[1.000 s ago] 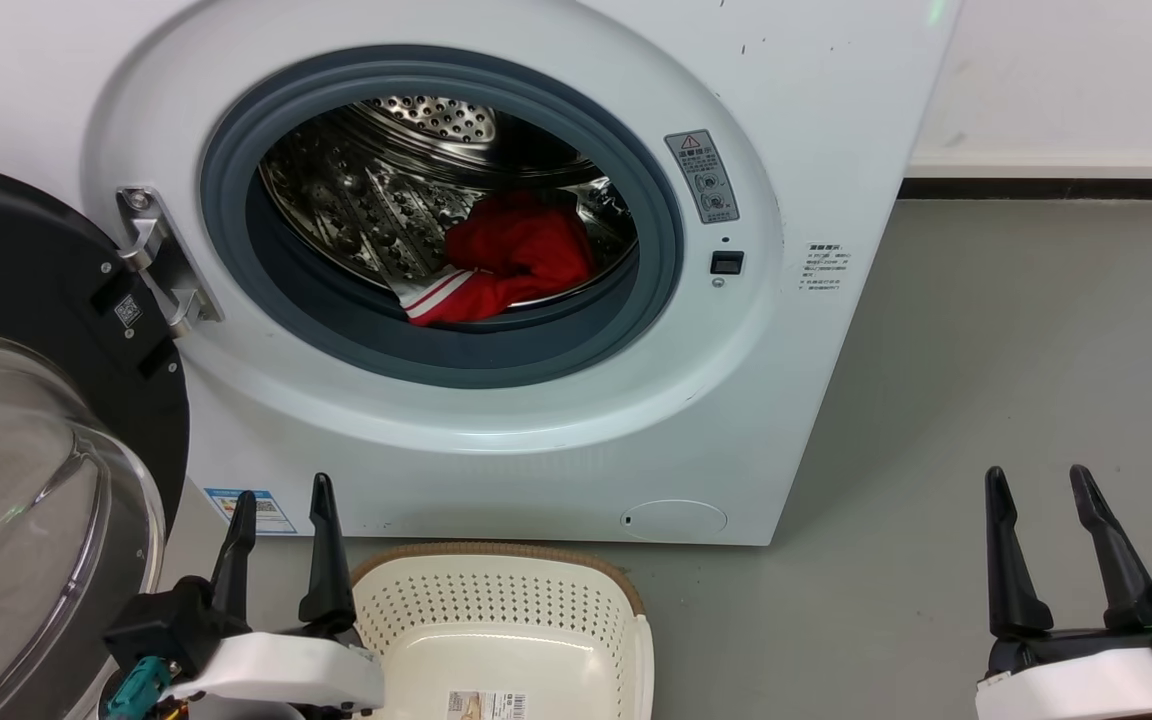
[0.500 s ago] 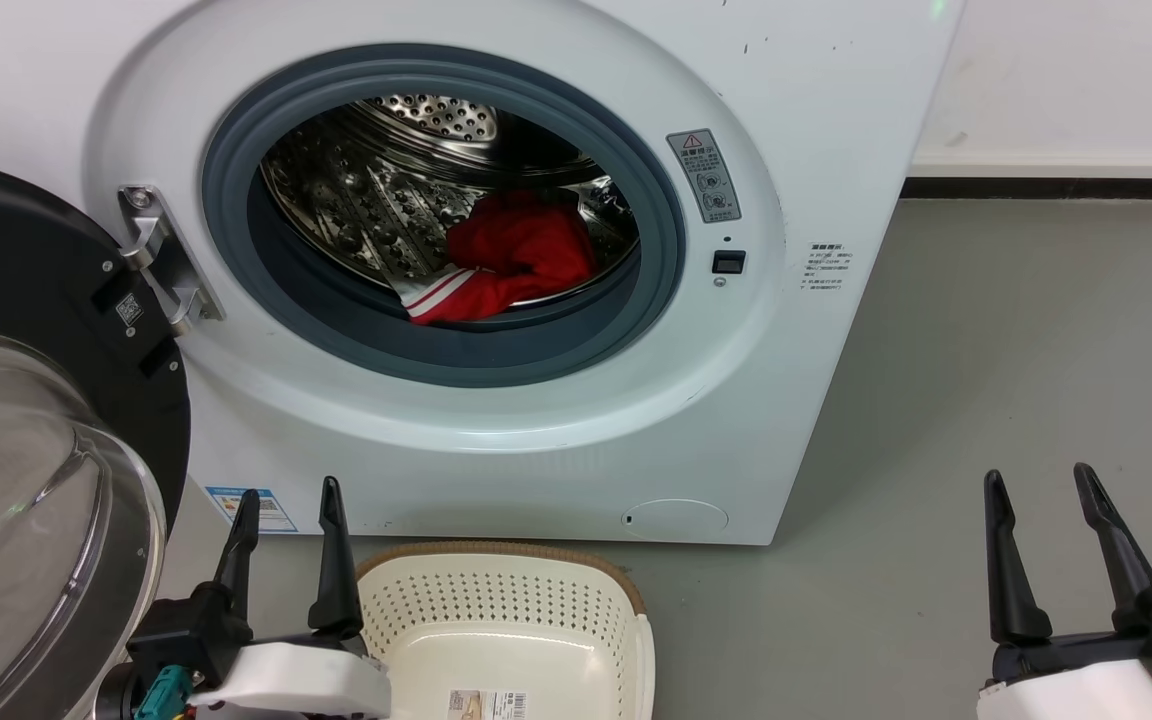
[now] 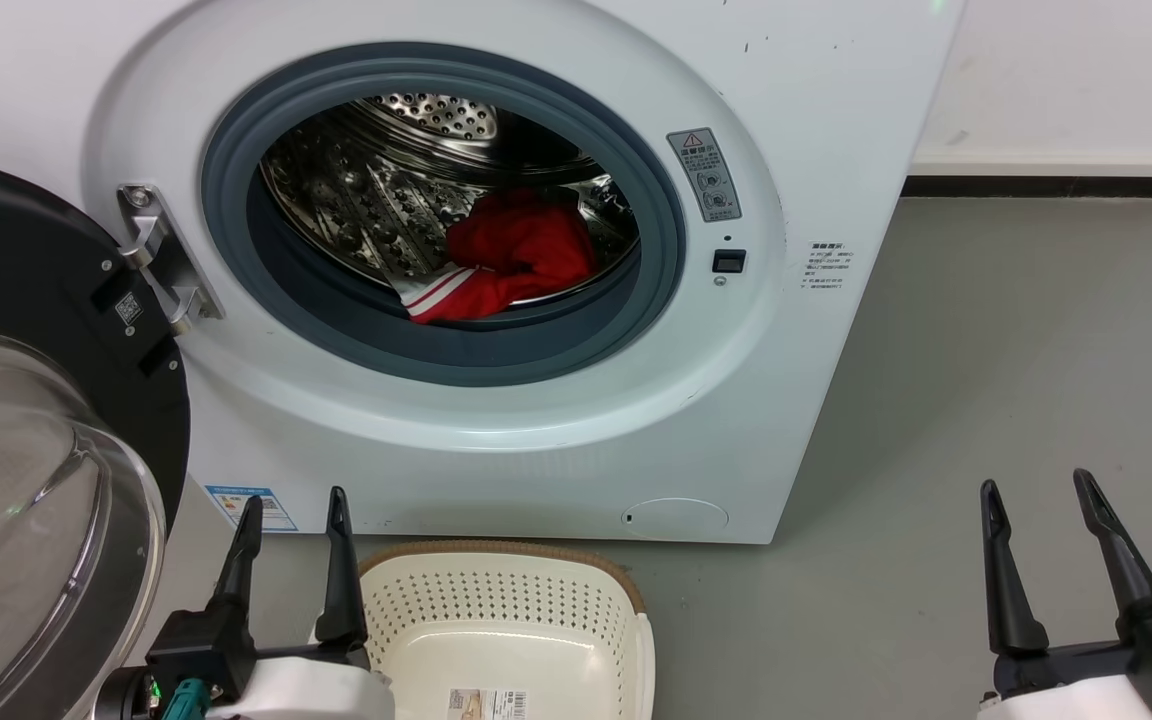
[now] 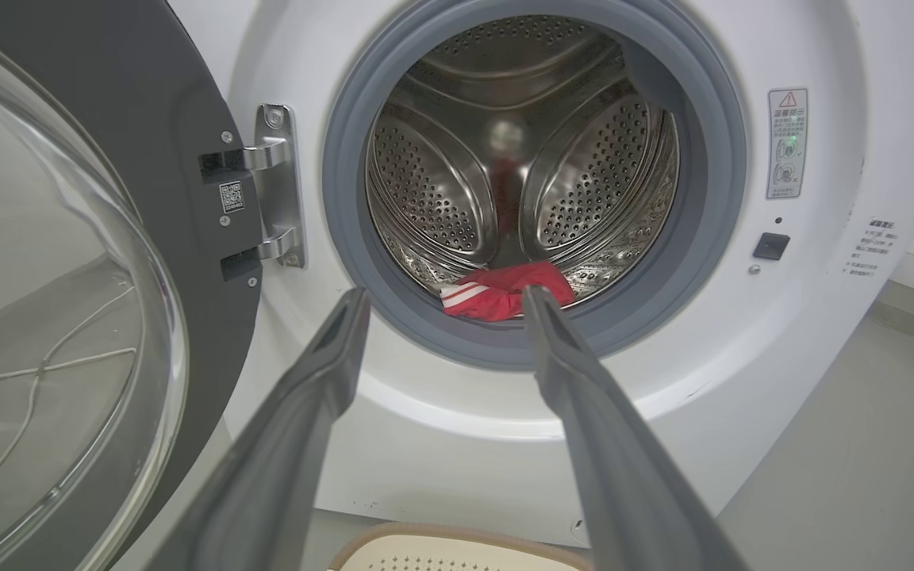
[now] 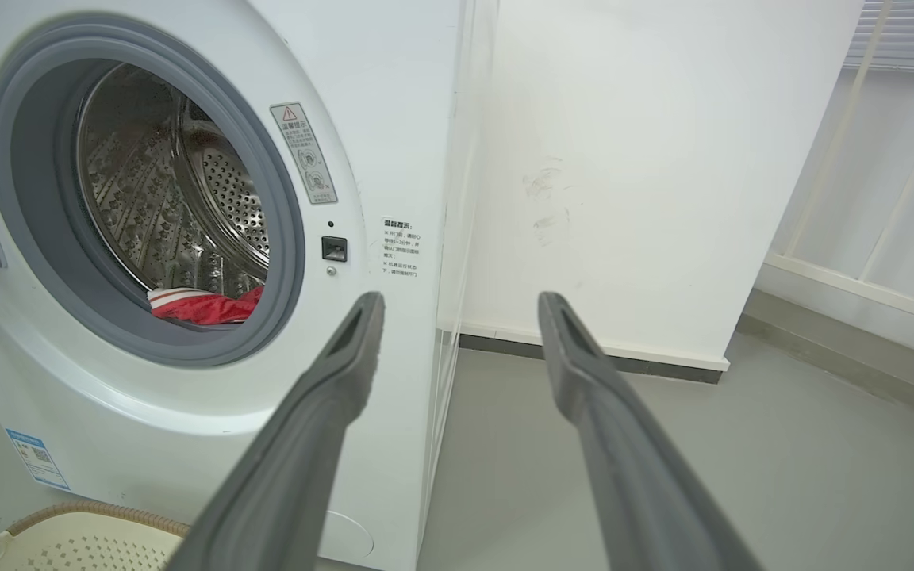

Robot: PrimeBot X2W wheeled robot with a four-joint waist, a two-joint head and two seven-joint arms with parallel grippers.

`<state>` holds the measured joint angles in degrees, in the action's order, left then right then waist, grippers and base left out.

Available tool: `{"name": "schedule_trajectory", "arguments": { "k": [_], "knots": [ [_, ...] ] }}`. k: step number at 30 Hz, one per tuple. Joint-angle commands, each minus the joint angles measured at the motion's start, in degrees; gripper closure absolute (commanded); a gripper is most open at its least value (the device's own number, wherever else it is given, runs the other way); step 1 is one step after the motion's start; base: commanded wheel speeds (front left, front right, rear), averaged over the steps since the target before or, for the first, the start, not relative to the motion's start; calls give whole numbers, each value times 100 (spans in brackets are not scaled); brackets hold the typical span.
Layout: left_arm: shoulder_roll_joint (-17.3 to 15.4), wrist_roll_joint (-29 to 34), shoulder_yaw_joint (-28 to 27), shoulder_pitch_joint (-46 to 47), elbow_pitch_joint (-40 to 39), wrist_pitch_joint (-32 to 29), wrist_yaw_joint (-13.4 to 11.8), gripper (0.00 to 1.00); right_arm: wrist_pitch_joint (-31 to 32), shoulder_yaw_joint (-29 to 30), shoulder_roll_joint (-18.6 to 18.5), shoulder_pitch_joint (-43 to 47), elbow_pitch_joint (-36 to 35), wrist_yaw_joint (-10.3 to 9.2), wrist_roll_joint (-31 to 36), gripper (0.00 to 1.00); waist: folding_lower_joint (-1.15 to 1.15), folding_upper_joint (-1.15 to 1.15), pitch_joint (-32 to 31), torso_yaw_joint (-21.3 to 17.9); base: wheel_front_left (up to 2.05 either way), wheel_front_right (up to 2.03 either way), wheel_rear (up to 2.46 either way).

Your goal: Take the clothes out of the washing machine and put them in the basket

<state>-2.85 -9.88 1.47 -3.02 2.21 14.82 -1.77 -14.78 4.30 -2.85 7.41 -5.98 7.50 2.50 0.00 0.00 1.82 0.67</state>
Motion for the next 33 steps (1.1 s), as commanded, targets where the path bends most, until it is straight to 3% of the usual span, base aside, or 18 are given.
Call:
{"name": "schedule_trajectory", "arguments": {
  "k": [1, 27, 33],
  "knots": [
    [-4, 104, 10, -42, 6, 46, -13, 0, -48, 3, -5, 76, -50, -2, 88, 0, 0, 0, 1, 1, 0, 0, 0],
    [-4, -30, -13, 127, 279, 54, -39, 0, -43, 17, -5, 27, 109, -2, -145, 0, 0, 0, 22, 11, 0, 0, 0],
    [-3, 56, 91, 759, 771, 44, 167, 0, -43, -39, -5, -98, 76, -2, -113, 0, 0, 0, 157, -32, 0, 0, 0]
  ]
}}
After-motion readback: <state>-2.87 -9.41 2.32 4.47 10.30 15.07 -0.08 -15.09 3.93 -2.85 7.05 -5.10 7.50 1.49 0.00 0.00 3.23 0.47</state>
